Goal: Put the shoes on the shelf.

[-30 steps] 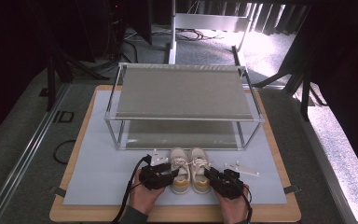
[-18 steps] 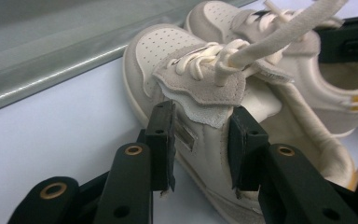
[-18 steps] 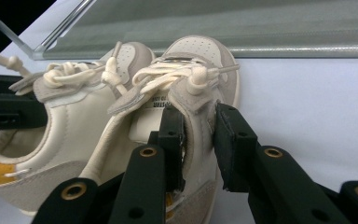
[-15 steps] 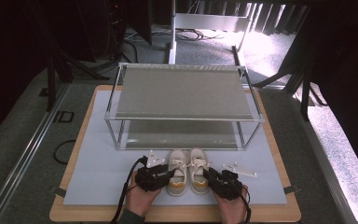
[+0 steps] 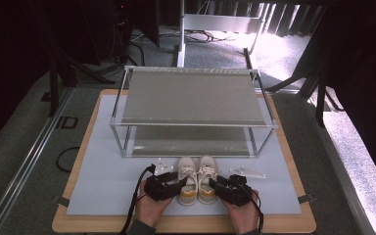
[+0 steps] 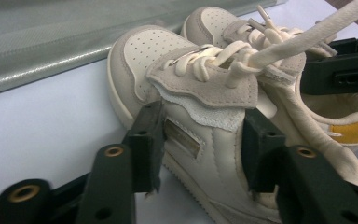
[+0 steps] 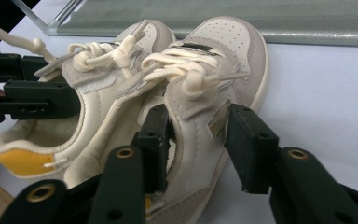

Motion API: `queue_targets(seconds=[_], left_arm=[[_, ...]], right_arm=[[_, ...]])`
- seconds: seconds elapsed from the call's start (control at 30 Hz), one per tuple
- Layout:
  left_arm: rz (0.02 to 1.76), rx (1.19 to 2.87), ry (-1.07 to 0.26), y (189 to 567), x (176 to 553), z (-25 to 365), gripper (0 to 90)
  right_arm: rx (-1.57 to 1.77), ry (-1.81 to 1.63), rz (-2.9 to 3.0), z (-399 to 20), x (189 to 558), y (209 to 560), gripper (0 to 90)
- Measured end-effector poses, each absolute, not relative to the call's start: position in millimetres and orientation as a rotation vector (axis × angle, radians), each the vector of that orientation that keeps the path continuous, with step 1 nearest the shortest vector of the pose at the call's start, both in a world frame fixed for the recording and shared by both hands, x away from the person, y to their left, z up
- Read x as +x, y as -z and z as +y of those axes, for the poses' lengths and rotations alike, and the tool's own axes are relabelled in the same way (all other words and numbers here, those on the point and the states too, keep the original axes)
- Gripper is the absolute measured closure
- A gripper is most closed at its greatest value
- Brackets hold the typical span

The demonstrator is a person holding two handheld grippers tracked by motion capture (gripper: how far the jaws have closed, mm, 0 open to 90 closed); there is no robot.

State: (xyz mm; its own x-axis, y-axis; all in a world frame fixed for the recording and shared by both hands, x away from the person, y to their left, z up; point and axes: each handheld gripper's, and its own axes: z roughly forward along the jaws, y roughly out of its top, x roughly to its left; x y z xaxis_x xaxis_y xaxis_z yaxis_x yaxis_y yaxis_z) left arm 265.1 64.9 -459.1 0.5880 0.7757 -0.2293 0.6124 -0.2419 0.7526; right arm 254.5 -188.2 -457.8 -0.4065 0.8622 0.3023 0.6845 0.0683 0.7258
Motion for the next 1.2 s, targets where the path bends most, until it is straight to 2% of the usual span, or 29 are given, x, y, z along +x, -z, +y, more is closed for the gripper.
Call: queue_targets(seconds=[0.17, 0.6, 1.2], left_arm=[[1.109, 1.940, -0.263, 460.2, 262.1, 62.8, 59.7], [1.093, 1.895, -0.294, 452.2, 262.0, 61.6, 60.3], [1.106, 1.825, -0.322, 449.8, 293.0, 47.7, 60.6]], right_arm=[[1.592, -1.287, 2.100, -187.1, 251.1, 459.4, 65.9], [1.576, -1.396, 2.034, -192.0, 246.6, 457.6, 66.4], [1.545, -1.417, 1.956, -203.1, 274.2, 449.9, 66.4]])
